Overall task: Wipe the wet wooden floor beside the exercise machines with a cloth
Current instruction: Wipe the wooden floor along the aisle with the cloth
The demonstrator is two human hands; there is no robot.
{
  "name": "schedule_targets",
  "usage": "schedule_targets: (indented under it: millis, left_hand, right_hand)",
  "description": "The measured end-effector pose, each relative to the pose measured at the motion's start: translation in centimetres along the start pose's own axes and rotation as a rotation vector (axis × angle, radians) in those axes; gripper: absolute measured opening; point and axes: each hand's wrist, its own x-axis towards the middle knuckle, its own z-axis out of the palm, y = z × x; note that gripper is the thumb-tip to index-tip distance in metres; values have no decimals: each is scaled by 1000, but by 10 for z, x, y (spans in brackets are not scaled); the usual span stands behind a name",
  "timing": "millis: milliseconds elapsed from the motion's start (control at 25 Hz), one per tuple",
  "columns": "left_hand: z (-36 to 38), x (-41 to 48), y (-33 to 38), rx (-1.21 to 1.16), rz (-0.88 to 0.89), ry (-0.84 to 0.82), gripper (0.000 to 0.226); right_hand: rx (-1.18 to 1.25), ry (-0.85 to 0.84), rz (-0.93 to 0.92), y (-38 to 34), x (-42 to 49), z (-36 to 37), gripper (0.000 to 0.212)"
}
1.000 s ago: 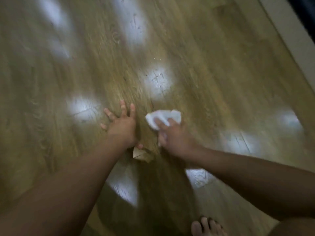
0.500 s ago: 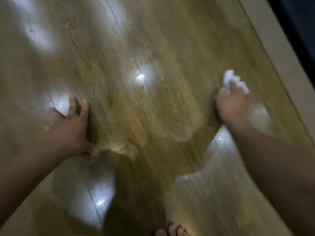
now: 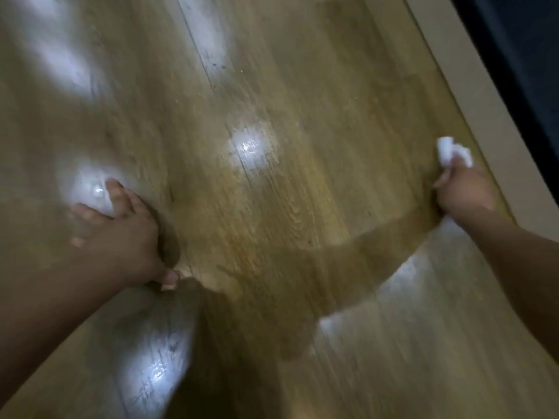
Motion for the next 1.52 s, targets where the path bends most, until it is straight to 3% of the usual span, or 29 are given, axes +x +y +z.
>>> schedule_targets:
  millis: [40, 120, 200, 280, 360, 400, 440, 520, 600, 680, 760, 840, 920, 1040, 1120, 1160, 1200, 1280, 1400, 1520]
  left_hand:
    - [-5, -5, 3, -15, -19, -18, 163]
    - [-11, -13, 3, -61, -23, -38, 160]
    - [-11, -14, 3, -53, 2, -20, 157]
    - [-8, -10, 2, -30, 11, -14, 156]
    - [-2, -9, -4, -12, 15, -20, 155]
    - [-1, -11, -7, 9, 22, -11, 156]
    - [-1, -10, -10, 51, 34, 20, 158]
    - [-9, -2, -13, 111, 92, 88, 160]
    - [-23, 11, -1, -7, 167, 90, 156]
    - [-37, 25, 18, -124, 183, 64, 154]
    - [-42, 35, 33, -137, 156, 41, 155]
    - [-40, 36, 39, -142, 120, 48, 155]
    - [-38, 38, 39, -140, 100, 75, 156]
    - [-40, 39, 41, -155, 91, 44, 156]
    - [-43, 30, 42, -125, 88, 49, 153]
    - [-48, 28, 37, -89, 111, 42, 151]
    - [-59, 22, 30, -41, 159, 14, 147]
    - [-93, 10, -2, 32, 288, -71, 134]
    - [-133, -12, -63, 379, 280, -20, 110]
    - [-153, -21, -104, 483, 296, -3, 102]
  right_hand:
    - [34, 24, 104, -12, 13, -2, 68]
    - [112, 105, 33, -83, -10, 7, 66]
    - [154, 135, -316, -182, -84, 29, 49]
    - [112, 2, -751, -279, -183, 40, 45]
    - [4, -183, -1211, -325, -238, 44, 49]
    - [76, -219, -1290, -325, -235, 41, 50]
    - [148, -187, -1239, -313, -207, 38, 51]
    - [168, -74, -935, -268, -132, 35, 53]
    - [127, 38, -642, -203, -36, 24, 51]
    - [56, 31, -406, -146, 42, 7, 51]
    - [33, -10, -200, -137, 73, 0, 60]
    - [120, 47, -98, -167, 50, 8, 69]
    - [259, 70, -284, -213, -17, 18, 66]
    - [227, -246, -815, -273, -150, 24, 63]
    - [188, -375, -1030, -288, -187, 22, 72]
    - [230, -377, -1093, -283, -177, 16, 65]
    - [260, -356, -1106, -274, -158, 10, 58]
    - [368, -306, -962, -246, -96, 2, 54]
    - [163, -382, -615, -198, -5, -18, 64]
    - [-1, -475, -653, -229, 0, -25, 66]
